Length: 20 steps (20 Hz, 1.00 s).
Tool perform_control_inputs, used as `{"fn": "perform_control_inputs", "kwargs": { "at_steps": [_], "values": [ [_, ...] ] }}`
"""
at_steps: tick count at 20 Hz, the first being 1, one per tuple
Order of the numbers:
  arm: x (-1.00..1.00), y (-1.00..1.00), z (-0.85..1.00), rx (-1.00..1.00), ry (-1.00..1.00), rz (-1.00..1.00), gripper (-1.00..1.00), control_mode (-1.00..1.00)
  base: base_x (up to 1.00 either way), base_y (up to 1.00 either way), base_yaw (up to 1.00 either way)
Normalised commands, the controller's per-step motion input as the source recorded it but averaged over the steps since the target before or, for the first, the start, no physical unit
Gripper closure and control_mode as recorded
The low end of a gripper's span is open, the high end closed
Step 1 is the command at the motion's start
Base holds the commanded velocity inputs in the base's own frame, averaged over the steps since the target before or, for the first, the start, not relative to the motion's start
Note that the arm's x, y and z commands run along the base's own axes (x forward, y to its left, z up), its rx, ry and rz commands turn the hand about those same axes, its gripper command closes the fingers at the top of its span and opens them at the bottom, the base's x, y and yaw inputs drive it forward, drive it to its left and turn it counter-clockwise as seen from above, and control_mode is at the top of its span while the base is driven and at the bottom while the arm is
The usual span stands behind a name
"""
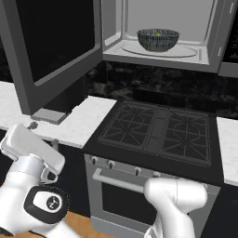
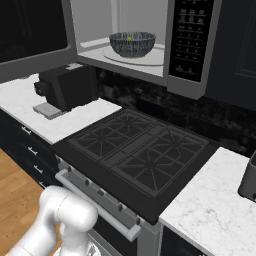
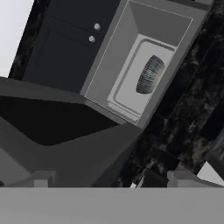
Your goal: Pick the broccoli from the sink and place it in the bowl. Then pick the bowl and place it in the microwave. Then close the microwave door and press the start button.
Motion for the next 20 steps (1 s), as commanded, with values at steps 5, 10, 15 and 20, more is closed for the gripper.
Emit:
{"fn": "perform_control_inputs", "kwargs": {
  "at_steps": [5,10,15,20],
  "values": [
    [0.64,0.49,-0.23,0.01,-0.03,-0.11,-1.00,-1.00,0.00,0.00,0.00],
    [0.71,0.48,-0.35,0.05,0.00,-0.08,-1.00,-1.00,0.00,0.00,0.00],
    [0.64,0.46,-0.19,0.04,-0.05,-0.08,-1.00,-1.00,0.00,0.00,0.00],
    [0.52,0.16,0.00,0.00,-0.17,-0.05,-1.00,-1.00,0.00,0.00,0.00]
  ]
}}
